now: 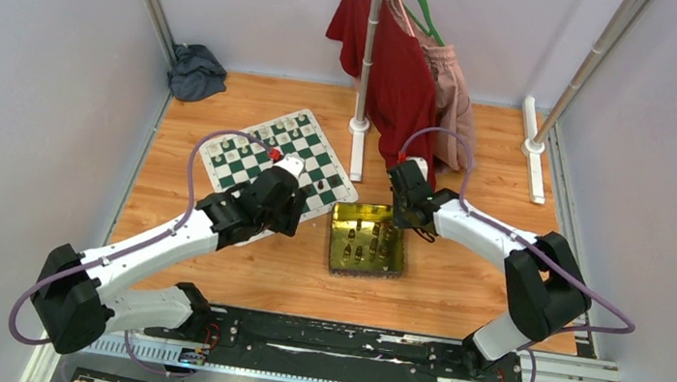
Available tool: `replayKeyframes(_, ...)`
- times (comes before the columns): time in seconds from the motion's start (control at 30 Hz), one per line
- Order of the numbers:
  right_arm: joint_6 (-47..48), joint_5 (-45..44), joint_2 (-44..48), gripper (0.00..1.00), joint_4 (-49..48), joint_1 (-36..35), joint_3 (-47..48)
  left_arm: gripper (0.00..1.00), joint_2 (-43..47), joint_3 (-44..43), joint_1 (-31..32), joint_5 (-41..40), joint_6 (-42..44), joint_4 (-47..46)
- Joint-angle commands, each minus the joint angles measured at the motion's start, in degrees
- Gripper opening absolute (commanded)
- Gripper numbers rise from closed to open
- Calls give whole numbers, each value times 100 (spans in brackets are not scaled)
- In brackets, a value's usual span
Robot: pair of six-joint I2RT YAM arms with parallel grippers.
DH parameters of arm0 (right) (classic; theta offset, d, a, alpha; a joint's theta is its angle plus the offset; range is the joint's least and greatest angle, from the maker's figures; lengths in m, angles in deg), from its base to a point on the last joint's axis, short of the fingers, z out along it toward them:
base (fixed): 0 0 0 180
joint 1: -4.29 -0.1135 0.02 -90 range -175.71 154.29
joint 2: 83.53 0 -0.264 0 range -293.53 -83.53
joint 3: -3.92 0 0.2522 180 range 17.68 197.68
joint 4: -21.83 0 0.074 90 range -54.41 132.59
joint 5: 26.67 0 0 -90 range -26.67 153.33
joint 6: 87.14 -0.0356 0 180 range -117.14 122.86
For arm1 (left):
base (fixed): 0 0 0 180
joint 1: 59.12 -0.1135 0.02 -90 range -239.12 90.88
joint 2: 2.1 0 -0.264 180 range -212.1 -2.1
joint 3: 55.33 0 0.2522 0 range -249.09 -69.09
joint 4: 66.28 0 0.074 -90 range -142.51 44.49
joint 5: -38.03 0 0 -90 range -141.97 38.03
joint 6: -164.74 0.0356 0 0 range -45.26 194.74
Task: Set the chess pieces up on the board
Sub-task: Move the storage box to the center of the board.
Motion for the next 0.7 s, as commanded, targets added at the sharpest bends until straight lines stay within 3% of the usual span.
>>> replayKeyframes(0.0,93,-51,240,9,125,197,-118,66,-156,-210,48,36,144,-137)
replayKeyframes(0.23,118,-34,294,13,112,230,-162,68,-349,-407,87,53,235,-143)
replayKeyframes(0.5,270,-54,552,32,224,222,-105,74,-521,-612,170,55,327,-123)
replayKeyframes(0.67,333,-86,813,36,435,220,-34,78,-625,-727,261,52,367,-129)
